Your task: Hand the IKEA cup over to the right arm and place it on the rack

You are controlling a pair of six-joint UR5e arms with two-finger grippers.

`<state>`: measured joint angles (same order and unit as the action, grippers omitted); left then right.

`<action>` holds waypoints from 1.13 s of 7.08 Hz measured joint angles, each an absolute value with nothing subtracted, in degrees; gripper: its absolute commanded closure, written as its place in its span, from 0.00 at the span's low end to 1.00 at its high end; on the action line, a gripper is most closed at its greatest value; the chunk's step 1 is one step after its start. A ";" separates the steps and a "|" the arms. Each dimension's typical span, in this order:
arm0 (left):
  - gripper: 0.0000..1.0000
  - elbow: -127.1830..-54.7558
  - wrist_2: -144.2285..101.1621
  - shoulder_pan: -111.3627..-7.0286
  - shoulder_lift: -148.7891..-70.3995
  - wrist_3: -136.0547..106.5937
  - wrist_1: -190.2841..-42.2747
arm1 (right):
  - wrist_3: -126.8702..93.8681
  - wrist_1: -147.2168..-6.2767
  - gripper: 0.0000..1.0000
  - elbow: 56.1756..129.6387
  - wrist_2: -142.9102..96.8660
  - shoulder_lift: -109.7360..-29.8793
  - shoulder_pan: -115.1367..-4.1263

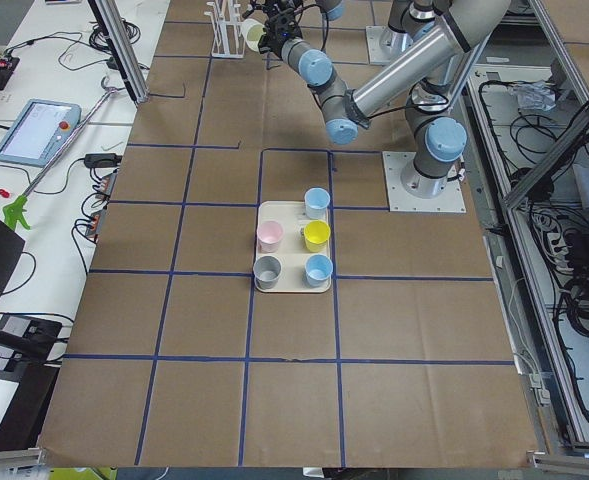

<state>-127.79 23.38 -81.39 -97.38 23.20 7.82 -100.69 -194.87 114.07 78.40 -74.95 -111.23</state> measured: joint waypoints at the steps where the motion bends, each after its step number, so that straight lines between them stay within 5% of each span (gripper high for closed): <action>1: 0.97 -127.79 23.40 -81.39 -97.38 23.20 7.82 | -100.71 -194.86 0.11 113.64 78.57 -74.61 -111.49; 3: 0.96 -127.79 23.46 -81.39 -97.38 23.20 7.82 | -100.52 -194.85 0.22 113.49 78.61 -74.47 -111.60; 6: 0.93 -127.79 23.47 -81.38 -97.38 23.20 7.82 | -100.22 -195.03 0.54 113.60 78.05 -74.39 -111.61; 8: 0.65 -127.64 23.78 -81.40 -97.35 23.22 7.84 | -99.92 -195.26 0.61 113.63 77.78 -74.40 -111.60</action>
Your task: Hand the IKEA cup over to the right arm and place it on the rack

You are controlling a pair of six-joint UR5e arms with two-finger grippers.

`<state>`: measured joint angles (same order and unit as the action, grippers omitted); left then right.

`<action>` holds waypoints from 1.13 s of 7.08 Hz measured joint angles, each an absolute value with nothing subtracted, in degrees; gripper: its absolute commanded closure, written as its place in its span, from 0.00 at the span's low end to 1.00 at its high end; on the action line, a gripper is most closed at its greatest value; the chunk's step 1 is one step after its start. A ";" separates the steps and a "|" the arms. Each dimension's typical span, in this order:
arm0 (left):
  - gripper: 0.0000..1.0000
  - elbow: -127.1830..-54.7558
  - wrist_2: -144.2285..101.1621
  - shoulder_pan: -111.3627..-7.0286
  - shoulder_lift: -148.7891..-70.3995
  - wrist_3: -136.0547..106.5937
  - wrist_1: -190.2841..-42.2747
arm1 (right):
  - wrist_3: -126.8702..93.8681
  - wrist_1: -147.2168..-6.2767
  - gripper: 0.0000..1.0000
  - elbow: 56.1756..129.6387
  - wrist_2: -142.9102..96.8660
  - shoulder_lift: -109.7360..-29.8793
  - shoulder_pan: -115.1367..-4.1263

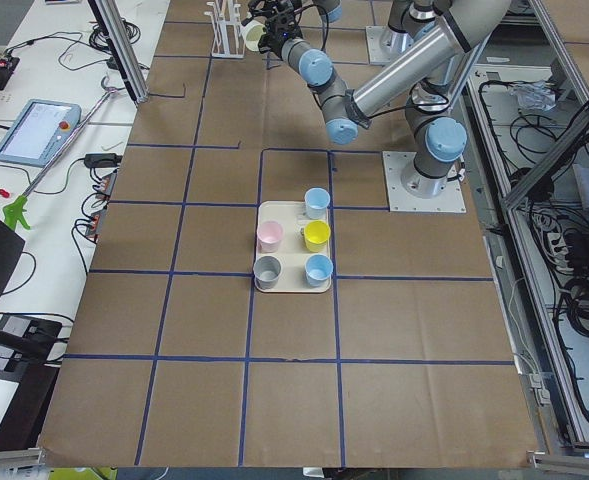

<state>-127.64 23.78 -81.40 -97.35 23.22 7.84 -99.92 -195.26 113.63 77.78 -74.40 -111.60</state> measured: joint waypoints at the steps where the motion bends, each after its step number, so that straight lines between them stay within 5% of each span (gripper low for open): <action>1: 0.50 -127.39 24.71 -81.40 -97.32 23.21 7.88 | -99.88 -195.27 0.62 113.64 77.67 -74.44 -111.63; 3: 0.23 -127.04 26.45 -81.38 -97.23 21.97 7.90 | -99.85 -195.34 0.67 113.63 78.13 -74.55 -111.62; 8: 0.05 -126.97 26.49 -79.38 -96.35 18.11 7.99 | -99.82 -195.36 0.80 113.18 78.56 -74.40 -111.30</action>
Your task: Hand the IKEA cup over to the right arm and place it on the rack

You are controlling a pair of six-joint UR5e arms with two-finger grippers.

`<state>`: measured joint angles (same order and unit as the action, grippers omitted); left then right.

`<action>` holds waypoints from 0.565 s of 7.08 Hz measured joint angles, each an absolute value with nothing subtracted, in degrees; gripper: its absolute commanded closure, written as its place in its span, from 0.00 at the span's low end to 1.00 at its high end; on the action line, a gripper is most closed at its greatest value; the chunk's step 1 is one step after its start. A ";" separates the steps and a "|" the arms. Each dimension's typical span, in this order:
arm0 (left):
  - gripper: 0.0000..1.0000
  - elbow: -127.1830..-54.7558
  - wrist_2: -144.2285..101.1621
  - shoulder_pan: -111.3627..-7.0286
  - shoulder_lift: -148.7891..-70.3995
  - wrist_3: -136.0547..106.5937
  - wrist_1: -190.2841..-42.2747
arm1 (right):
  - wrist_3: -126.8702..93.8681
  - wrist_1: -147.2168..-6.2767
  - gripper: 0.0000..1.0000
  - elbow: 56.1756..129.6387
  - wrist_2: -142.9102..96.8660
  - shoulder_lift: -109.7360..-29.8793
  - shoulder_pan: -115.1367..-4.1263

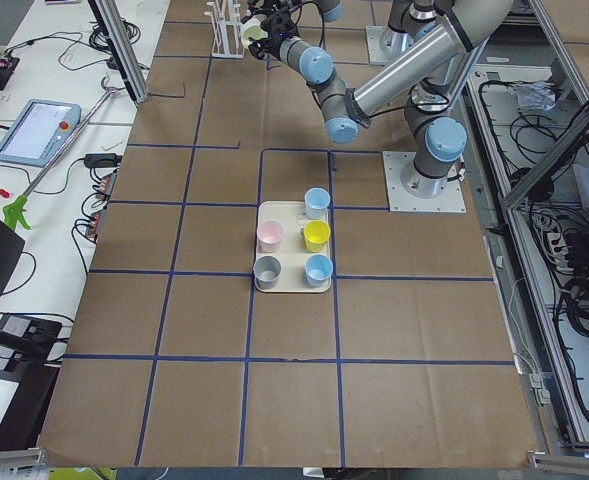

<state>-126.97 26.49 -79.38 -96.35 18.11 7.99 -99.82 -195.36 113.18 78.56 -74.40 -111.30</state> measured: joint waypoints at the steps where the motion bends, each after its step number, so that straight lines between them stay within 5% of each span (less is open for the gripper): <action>1: 0.02 -127.06 26.22 -76.83 -96.06 18.05 7.98 | -99.72 -195.40 0.82 112.76 78.53 -74.19 -110.63; 4: 0.01 -126.70 27.46 -71.47 -96.56 17.43 6.89 | -88.60 -195.53 0.91 111.57 78.31 -73.95 -102.93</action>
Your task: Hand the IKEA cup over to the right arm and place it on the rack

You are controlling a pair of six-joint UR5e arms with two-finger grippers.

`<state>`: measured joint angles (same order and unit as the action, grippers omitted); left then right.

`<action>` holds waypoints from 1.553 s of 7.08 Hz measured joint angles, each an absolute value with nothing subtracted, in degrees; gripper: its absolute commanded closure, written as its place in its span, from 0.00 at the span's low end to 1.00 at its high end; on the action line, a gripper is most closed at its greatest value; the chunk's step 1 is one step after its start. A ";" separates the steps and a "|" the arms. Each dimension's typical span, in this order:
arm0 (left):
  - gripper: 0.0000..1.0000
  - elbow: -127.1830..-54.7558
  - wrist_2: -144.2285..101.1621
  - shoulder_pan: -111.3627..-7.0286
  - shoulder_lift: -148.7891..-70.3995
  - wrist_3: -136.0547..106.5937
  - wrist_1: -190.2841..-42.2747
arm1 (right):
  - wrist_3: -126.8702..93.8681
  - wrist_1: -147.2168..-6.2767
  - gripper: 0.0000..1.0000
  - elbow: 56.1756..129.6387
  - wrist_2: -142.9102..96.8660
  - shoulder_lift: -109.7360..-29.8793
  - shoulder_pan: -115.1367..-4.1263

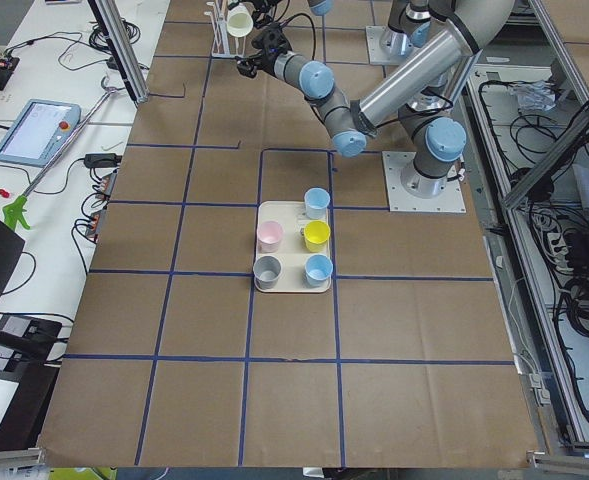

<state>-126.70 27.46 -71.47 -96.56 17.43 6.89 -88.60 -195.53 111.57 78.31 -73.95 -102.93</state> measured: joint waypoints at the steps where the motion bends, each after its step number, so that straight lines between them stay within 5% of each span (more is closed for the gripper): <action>1: 0.01 -126.21 31.35 -71.22 -96.80 15.43 6.04 | -78.35 -195.55 0.91 111.14 78.46 -73.93 -100.09; 5: 0.00 -119.00 58.78 -72.13 -96.60 5.54 -7.21 | -34.28 -195.58 0.91 109.21 82.15 -72.77 -90.04; 11: 0.00 -93.39 83.88 -81.87 -95.57 -6.38 -65.84 | -7.55 -200.25 0.93 98.36 81.51 -57.22 -82.90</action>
